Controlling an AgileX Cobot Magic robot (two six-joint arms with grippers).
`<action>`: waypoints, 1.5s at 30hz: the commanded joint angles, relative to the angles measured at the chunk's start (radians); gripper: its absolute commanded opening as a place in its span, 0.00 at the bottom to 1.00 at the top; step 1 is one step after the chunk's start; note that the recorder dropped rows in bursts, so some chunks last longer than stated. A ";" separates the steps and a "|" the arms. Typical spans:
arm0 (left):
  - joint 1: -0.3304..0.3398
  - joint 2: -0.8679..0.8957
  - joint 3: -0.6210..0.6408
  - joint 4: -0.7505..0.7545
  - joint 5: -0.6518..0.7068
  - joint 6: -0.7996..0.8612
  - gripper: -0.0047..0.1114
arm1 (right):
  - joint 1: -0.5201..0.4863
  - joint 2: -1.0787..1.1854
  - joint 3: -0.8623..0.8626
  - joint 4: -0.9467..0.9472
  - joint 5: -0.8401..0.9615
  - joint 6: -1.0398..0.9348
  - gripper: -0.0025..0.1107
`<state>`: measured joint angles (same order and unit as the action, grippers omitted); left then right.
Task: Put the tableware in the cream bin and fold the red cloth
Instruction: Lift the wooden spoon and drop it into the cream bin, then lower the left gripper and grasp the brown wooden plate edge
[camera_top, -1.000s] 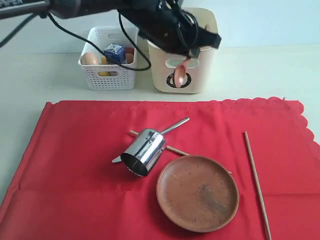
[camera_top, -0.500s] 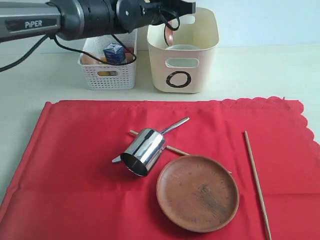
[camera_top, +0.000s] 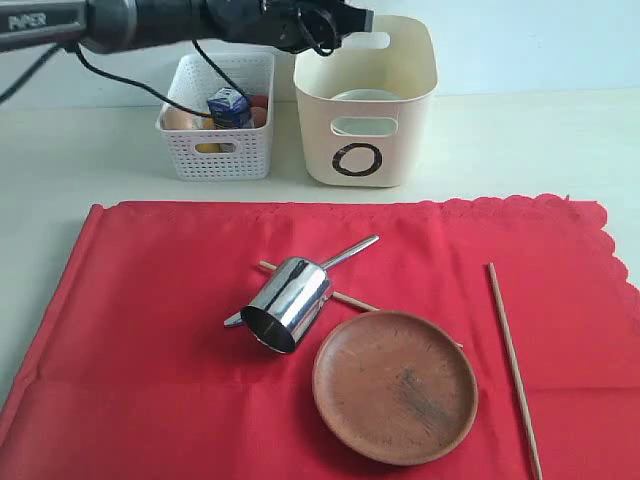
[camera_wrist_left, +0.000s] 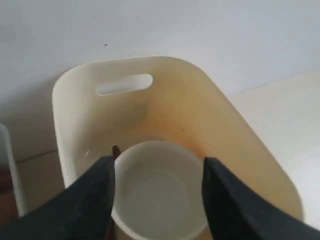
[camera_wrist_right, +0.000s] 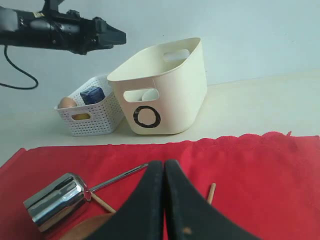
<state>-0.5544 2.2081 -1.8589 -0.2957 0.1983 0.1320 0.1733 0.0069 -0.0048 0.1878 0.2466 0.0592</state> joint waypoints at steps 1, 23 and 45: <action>0.025 -0.154 -0.002 0.027 0.240 0.049 0.45 | 0.000 -0.007 0.005 -0.003 -0.008 -0.006 0.02; 0.058 -0.580 0.384 0.045 0.732 0.409 0.04 | 0.000 -0.007 0.005 -0.003 -0.008 -0.006 0.02; -0.140 -0.536 0.616 -0.166 0.786 0.595 0.37 | 0.000 -0.007 0.005 -0.003 -0.008 -0.006 0.02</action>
<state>-0.6341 1.6443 -1.2474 -0.4737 1.0182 0.7207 0.1733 0.0069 -0.0048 0.1878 0.2466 0.0592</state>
